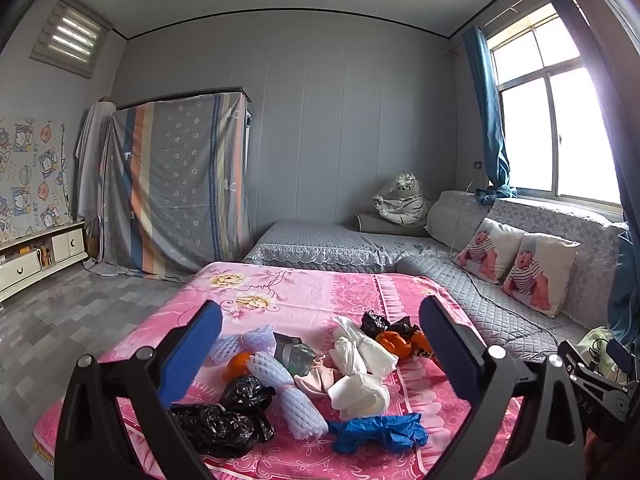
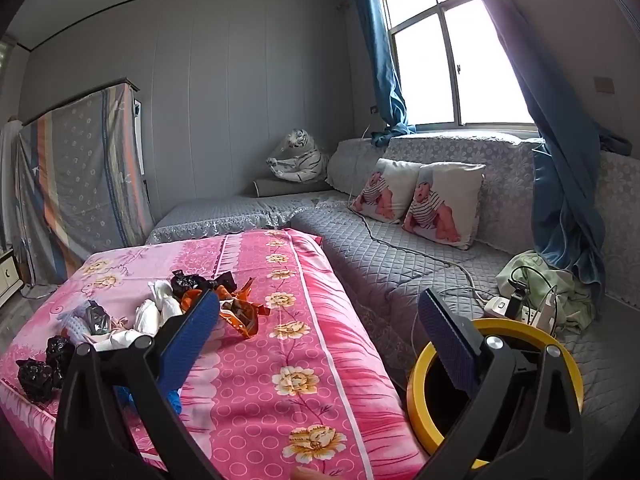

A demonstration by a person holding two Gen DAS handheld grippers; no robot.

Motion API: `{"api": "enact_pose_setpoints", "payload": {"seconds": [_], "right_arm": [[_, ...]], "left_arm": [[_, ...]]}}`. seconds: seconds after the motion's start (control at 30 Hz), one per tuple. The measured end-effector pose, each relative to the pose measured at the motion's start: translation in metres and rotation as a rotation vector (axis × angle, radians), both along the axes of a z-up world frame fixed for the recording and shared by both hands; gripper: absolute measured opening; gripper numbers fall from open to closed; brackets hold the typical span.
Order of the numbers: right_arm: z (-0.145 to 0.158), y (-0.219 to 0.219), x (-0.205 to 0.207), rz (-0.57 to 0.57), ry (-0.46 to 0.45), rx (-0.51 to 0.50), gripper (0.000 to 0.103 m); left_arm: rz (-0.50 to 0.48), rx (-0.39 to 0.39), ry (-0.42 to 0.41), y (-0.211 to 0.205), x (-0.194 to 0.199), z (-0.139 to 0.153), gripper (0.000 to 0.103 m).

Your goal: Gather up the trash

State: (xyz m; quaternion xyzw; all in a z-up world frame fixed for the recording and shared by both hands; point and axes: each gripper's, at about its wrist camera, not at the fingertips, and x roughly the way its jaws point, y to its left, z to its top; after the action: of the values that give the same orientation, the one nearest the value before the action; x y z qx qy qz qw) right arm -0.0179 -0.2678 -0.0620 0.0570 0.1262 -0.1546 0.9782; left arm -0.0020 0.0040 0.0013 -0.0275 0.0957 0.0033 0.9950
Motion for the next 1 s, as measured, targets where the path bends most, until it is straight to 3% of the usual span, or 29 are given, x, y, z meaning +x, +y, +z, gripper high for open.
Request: {"api": "enact_pose_setpoints", "payload": {"seconds": [1.0], "right_arm": [[-0.0014,0.0004,0.0017,0.001,0.002,0.001,0.095]], "left_arm": [[0.0,0.0,0.003,-0.0002,0.0004,0.0002,0.095]]}}
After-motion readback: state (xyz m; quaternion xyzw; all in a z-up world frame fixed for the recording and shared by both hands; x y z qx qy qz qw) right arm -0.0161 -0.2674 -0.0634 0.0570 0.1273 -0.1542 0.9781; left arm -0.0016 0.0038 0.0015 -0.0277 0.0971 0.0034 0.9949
